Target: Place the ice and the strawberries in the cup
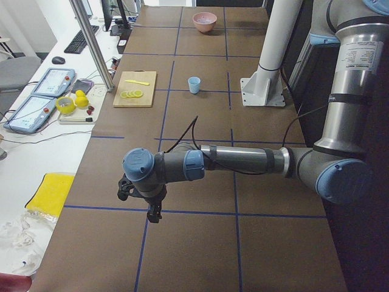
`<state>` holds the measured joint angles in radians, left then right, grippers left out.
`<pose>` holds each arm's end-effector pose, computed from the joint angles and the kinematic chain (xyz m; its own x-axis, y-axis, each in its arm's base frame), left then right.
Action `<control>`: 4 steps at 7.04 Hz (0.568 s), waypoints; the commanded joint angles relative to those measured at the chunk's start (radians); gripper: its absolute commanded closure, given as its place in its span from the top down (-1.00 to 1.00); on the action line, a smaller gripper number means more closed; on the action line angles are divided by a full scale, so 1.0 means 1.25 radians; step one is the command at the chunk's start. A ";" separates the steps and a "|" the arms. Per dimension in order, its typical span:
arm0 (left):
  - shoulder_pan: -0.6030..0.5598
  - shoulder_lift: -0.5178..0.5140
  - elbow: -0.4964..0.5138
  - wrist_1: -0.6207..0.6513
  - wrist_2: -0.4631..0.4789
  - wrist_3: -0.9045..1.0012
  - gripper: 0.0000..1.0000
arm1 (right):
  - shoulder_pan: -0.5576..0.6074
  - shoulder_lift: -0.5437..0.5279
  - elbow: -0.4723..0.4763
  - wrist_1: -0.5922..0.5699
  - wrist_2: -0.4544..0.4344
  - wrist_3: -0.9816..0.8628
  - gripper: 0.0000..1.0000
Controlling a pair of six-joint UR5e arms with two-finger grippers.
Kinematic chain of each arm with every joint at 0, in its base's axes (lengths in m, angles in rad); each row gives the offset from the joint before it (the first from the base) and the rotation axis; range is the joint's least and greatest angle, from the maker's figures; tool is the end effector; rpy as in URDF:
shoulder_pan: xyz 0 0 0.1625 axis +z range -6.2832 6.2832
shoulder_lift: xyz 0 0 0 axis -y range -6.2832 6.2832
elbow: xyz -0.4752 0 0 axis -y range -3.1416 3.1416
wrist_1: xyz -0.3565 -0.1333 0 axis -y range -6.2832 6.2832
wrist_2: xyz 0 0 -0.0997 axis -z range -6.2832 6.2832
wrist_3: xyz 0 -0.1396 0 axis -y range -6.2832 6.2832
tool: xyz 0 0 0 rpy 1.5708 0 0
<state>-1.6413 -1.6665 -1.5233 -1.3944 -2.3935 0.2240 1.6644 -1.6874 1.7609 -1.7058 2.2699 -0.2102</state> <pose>-0.0653 -0.4848 0.7253 0.6707 0.0819 -0.7372 -0.0811 0.9960 0.0368 0.0800 -0.3874 0.7211 0.7611 -0.0989 0.6410 0.0670 0.9950 0.0739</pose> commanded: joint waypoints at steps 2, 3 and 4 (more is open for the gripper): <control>0.000 0.010 0.000 0.000 0.000 0.000 1.00 | 0.000 0.000 0.000 0.000 0.000 0.000 1.00; 0.000 0.010 0.000 0.000 -0.001 0.000 1.00 | 0.000 0.000 0.000 0.000 0.000 0.000 1.00; 0.000 0.010 -0.001 0.000 -0.001 0.000 1.00 | 0.000 -0.001 0.000 0.000 0.000 0.000 1.00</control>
<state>-1.6414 -1.6545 -1.5235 -1.3944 -2.3940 0.2240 1.6644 -1.6877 1.7610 -1.7058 2.2703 -0.2101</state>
